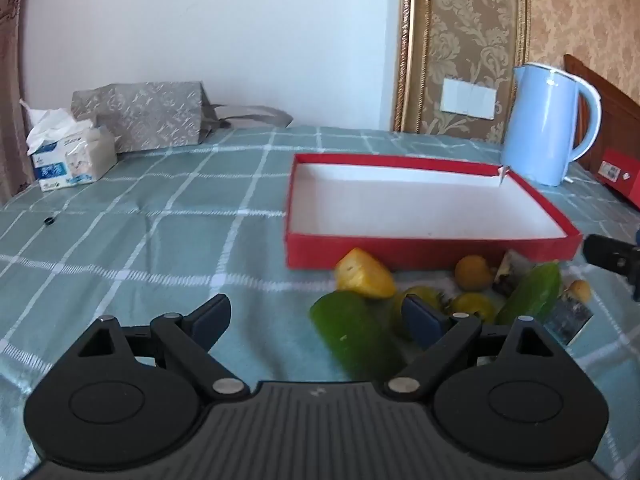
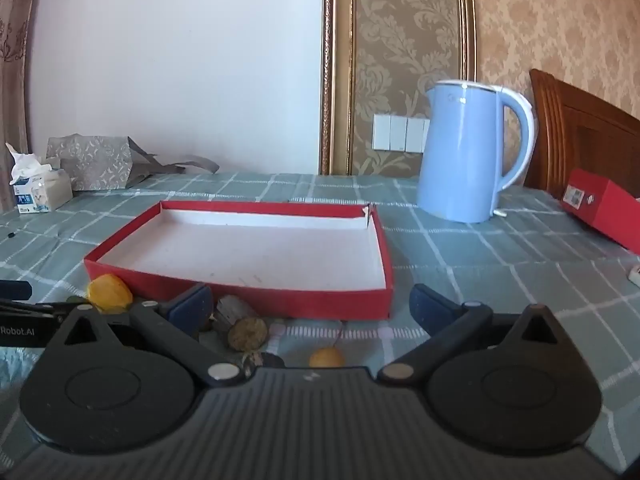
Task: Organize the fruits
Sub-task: 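Move both tools toward the fruits in front of the red tray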
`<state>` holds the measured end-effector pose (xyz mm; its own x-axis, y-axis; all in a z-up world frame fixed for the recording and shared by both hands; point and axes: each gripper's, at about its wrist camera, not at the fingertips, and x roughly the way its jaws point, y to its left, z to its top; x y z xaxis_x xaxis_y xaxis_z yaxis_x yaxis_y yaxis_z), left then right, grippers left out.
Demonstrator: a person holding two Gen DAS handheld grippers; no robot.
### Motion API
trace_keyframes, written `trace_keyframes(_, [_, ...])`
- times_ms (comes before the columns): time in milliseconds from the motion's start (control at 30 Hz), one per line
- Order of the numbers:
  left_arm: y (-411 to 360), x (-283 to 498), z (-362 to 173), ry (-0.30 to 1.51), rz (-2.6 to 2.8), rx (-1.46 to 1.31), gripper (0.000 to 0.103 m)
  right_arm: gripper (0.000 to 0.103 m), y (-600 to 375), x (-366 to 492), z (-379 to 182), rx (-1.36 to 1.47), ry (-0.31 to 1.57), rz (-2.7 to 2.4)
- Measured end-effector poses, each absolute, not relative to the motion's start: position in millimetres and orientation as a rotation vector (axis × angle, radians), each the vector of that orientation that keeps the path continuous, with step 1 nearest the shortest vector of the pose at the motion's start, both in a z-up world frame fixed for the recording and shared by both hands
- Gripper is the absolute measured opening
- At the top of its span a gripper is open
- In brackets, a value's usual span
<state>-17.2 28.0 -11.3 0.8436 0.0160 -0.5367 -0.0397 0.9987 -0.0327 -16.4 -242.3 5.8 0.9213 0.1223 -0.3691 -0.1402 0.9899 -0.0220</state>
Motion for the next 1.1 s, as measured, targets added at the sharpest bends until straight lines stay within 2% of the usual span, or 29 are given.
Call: trace_keyframes(1100, [21, -26, -20, 0.616, -0.013, -0.007, 0.093, 0.103, -248, -15, -11, -0.114, 0.458, 0.127])
